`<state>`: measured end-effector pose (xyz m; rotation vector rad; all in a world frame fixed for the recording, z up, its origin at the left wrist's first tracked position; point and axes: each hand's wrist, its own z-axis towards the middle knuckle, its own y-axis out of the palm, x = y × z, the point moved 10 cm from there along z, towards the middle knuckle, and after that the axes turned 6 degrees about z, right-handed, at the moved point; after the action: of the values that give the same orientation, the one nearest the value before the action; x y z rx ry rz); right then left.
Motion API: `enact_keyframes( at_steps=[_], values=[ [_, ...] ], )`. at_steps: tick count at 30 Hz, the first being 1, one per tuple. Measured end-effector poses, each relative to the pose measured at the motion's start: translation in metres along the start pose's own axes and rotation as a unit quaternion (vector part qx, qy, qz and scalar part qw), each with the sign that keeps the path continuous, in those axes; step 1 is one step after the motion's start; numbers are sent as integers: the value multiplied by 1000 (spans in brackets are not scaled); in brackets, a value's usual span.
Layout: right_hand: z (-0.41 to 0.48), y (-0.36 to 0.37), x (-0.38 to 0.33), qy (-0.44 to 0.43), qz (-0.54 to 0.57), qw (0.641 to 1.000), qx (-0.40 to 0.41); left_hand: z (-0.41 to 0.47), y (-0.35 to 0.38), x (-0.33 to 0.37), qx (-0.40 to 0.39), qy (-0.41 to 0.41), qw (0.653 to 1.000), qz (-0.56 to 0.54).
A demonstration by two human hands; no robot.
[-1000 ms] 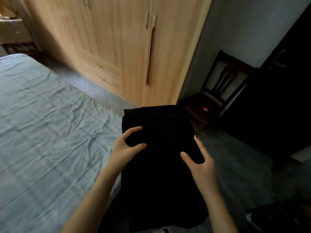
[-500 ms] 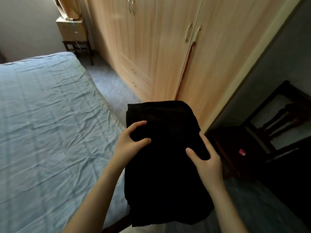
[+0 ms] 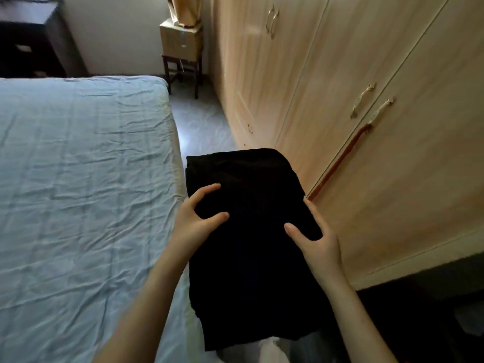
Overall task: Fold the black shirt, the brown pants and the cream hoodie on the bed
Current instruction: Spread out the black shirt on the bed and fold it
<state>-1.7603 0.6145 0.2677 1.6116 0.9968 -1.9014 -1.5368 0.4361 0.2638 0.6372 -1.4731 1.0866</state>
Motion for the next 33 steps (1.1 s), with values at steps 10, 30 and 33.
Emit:
enact_keyframes(
  at_steps=[10, 30, 33],
  values=[
    [198, 7, 32, -11, 28, 990, -138, 108, 44, -9, 154, -85, 984, 19],
    [551, 303, -29, -48, 9, 964, -262, 444, -142, -79, 269, -115, 955, 40],
    [603, 345, -45, -57, 10, 960, -275, 500, -171, -84, 270, -112, 956, 38]
  ],
)
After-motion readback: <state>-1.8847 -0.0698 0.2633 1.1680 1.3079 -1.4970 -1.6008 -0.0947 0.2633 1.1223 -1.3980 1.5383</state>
